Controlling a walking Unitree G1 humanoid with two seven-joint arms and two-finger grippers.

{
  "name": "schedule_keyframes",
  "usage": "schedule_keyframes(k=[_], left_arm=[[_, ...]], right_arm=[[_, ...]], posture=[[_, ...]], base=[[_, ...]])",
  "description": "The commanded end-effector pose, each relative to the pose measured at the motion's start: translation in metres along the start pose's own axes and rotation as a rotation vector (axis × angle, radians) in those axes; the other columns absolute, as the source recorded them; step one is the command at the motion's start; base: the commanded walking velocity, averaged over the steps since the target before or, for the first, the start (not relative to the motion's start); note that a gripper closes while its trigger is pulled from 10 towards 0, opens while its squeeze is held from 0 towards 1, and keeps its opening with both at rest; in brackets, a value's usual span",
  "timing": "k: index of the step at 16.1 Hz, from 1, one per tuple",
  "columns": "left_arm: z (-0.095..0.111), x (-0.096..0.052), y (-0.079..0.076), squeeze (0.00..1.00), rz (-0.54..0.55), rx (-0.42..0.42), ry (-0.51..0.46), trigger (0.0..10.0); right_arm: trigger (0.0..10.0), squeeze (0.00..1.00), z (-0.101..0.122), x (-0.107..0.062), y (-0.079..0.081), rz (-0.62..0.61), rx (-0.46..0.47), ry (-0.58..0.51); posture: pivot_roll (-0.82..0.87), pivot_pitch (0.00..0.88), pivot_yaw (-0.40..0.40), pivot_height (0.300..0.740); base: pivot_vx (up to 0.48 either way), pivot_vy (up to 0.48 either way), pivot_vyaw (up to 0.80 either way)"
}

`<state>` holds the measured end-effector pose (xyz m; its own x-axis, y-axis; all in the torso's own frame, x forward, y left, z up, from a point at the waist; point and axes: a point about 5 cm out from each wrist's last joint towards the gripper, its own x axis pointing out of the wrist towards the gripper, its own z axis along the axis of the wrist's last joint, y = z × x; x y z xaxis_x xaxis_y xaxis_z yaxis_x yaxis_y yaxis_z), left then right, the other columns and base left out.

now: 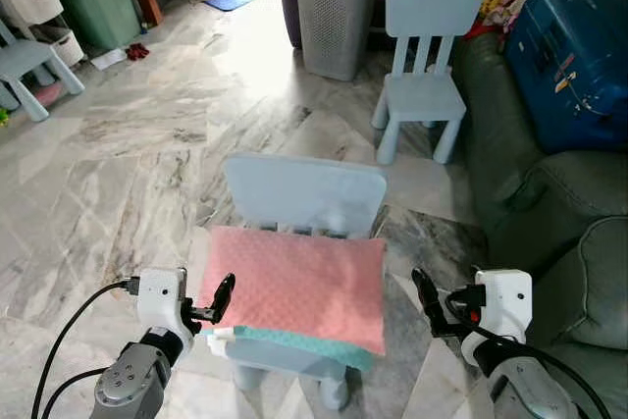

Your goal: Move the pillow to the sofa

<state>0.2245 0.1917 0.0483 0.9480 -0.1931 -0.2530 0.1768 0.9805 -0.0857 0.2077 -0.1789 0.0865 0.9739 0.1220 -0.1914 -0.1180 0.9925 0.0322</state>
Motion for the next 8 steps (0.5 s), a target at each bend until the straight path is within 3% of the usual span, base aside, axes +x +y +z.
schedule_keyframes(k=[1, 6, 8], left_arm=[[0.0010, -0.0028, 0.0008, 0.00, 0.007, -0.003, 0.001, 10.0], [0.0009, -0.0034, 0.0002, 0.00, 0.010, -0.008, 0.002, 10.0], [-0.0004, -0.0041, 0.0003, 0.00, 0.014, -0.010, 0.005, 10.0]], right_arm=[[10.0, 0.00, 0.0038, -0.0005, -0.0010, -0.001, 0.007, -0.010], [10.0, 0.00, 0.0054, 0.0016, 0.0003, 0.012, -0.003, -0.010], [10.0, 0.00, 0.0054, 0.0014, 0.0008, 0.019, -0.007, -0.008]], posture=[[-0.14, 0.125, 0.041, 0.740], [-0.14, 0.127, 0.035, 0.740], [-0.14, 0.129, 0.031, 0.721]], base=[[0.000, 0.000, 0.00], [0.000, 0.000, 0.00], [0.000, 0.000, 0.00]])
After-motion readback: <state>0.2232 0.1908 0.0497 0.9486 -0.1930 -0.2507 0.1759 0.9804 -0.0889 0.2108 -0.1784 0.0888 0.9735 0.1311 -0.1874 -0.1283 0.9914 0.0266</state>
